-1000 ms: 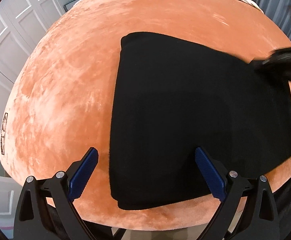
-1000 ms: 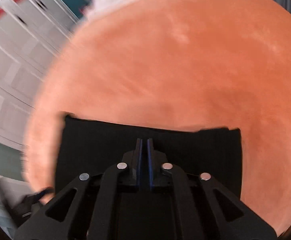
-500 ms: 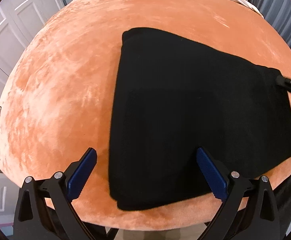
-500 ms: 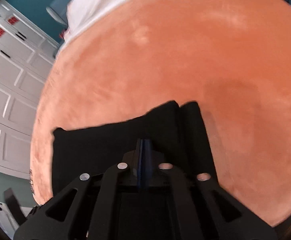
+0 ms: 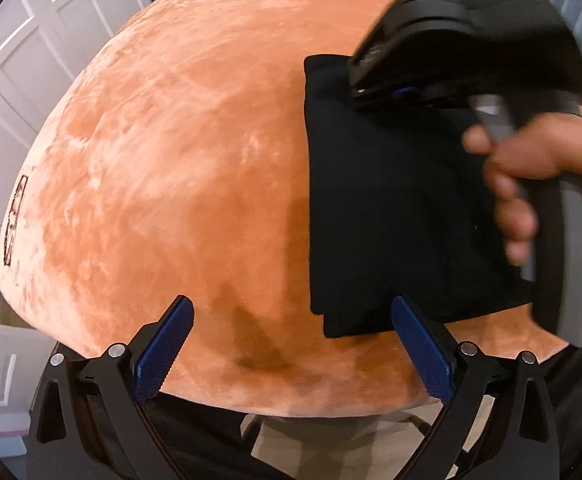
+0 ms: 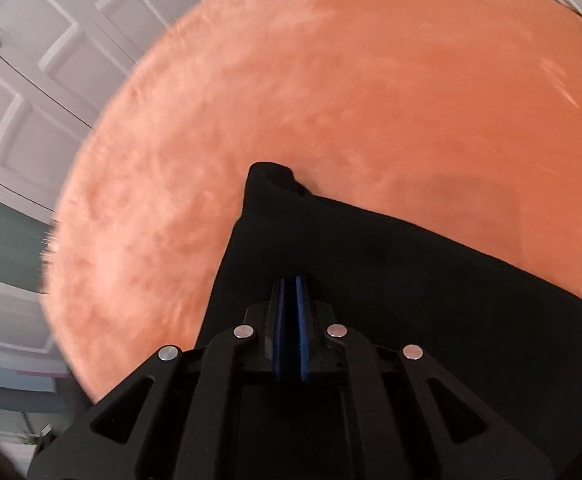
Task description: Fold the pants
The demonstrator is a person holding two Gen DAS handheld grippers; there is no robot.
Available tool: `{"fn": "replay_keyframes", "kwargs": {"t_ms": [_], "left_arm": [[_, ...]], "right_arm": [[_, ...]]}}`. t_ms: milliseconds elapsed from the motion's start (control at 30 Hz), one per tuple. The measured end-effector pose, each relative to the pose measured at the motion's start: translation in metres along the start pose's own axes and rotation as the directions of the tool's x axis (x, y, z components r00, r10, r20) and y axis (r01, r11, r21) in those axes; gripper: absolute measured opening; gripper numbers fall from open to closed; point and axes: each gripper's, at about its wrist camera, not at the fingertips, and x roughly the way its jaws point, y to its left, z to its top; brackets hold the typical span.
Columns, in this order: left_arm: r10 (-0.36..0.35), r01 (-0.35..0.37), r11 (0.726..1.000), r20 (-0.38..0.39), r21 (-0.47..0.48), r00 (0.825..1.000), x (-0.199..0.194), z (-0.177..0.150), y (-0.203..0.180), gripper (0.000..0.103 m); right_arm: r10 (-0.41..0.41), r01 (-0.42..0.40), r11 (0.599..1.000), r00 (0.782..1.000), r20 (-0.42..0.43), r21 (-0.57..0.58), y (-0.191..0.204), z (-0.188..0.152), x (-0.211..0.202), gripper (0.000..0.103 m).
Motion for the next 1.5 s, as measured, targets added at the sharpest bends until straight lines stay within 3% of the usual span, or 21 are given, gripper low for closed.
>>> {"fn": "replay_keyframes", "kwargs": {"t_ms": [100, 167, 233, 333, 433, 533, 633, 800, 900, 933, 967, 1033, 1100, 1167, 1267, 1367, 1500], "left_arm": [[-0.023, 0.023, 1.0, -0.009, -0.002, 1.0, 0.001, -0.003, 0.005, 0.098], [-0.028, 0.028, 1.0, -0.007, 0.003, 1.0, 0.0, -0.003, 0.004, 0.098], [-0.017, 0.017, 1.0, 0.01, 0.019, 1.0, -0.004, -0.003, 0.002, 0.098], [-0.009, 0.007, 0.999, 0.038, 0.035, 0.999, -0.01, 0.001, -0.003, 0.098], [-0.025, 0.023, 0.999, 0.056, 0.049, 0.998, -0.019, 0.006, -0.014, 0.098], [-0.015, 0.009, 0.996, 0.075, 0.088, 0.997, -0.027, 0.012, -0.029, 0.098], [-0.006, -0.004, 0.994, 0.091, 0.11, 0.996, -0.034, 0.014, -0.043, 0.098], [0.039, -0.052, 0.987, 0.082, 0.152, 0.996, -0.034, 0.013, -0.066, 0.098], [0.063, -0.075, 0.982, 0.074, 0.171, 0.995, -0.033, 0.009, -0.073, 0.098], [0.068, -0.08, 0.982, 0.071, 0.174, 0.995, -0.032, 0.008, -0.074, 0.098], [0.073, -0.084, 0.98, 0.066, 0.178, 0.995, -0.031, 0.007, -0.076, 0.098], [0.085, -0.095, 0.979, 0.062, 0.182, 0.994, -0.032, 0.004, -0.077, 0.098], [0.092, -0.102, 0.978, 0.064, 0.182, 0.994, -0.03, 0.004, -0.077, 0.098], [0.094, -0.103, 0.979, 0.06, 0.178, 0.994, -0.029, 0.003, -0.077, 0.098], [0.099, -0.107, 0.978, 0.05, 0.18, 0.994, -0.027, 0.001, -0.079, 0.098], [0.126, -0.135, 0.972, 0.06, 0.19, 0.99, -0.027, -0.004, -0.076, 0.098], [0.14, -0.141, 0.974, 0.02, 0.176, 0.99, -0.015, -0.01, -0.072, 0.098]], "right_arm": [[0.029, -0.029, 0.999, 1.0, 0.001, 0.019, 0.004, 0.004, -0.01, 0.006], [0.09, -0.093, 0.995, 0.994, 0.063, 0.04, -0.001, 0.001, -0.032, 0.006], [0.058, -0.069, 0.996, 0.987, 0.151, 0.064, -0.019, -0.012, -0.066, 0.006], [-0.045, -0.002, 0.98, 0.973, 0.228, 0.201, -0.081, -0.048, -0.11, 0.006], [-0.223, 0.157, 0.927, 0.961, 0.164, 0.339, -0.159, -0.091, -0.126, 0.0], [-0.144, 0.02, 0.87, 0.966, 0.216, 0.492, -0.206, -0.13, -0.155, 0.009], [-0.181, 0.044, 0.886, 0.949, 0.258, 0.461, -0.201, -0.154, -0.186, 0.009], [-0.087, -0.012, 0.932, 0.963, 0.257, 0.362, -0.173, -0.187, -0.191, 0.008], [-0.175, 0.117, 0.958, 0.961, 0.212, 0.261, -0.148, -0.197, -0.17, 0.009], [-0.212, 0.16, 0.953, 0.959, 0.189, 0.258, -0.153, -0.202, -0.159, 0.02], [-0.215, 0.158, 0.947, 0.958, 0.188, 0.278, -0.157, -0.204, -0.152, 0.024], [-0.144, 0.06, 0.93, 0.966, 0.213, 0.362, -0.173, -0.212, -0.156, 0.024], [-0.137, 0.039, 0.924, 0.963, 0.233, 0.381, -0.171, -0.21, -0.169, 0.025], [-0.182, 0.092, 0.939, 0.951, 0.25, 0.332, -0.161, -0.208, -0.179, 0.025], [-0.265, 0.207, 0.93, 0.95, 0.164, 0.304, -0.169, -0.211, -0.163, 0.026], [-0.243, 0.163, 0.921, 0.95, 0.195, 0.355, -0.18, -0.232, -0.176, 0.027], [-0.315, 0.264, 0.935, 0.925, 0.214, 0.236, -0.165, -0.245, -0.181, 0.027]]}}
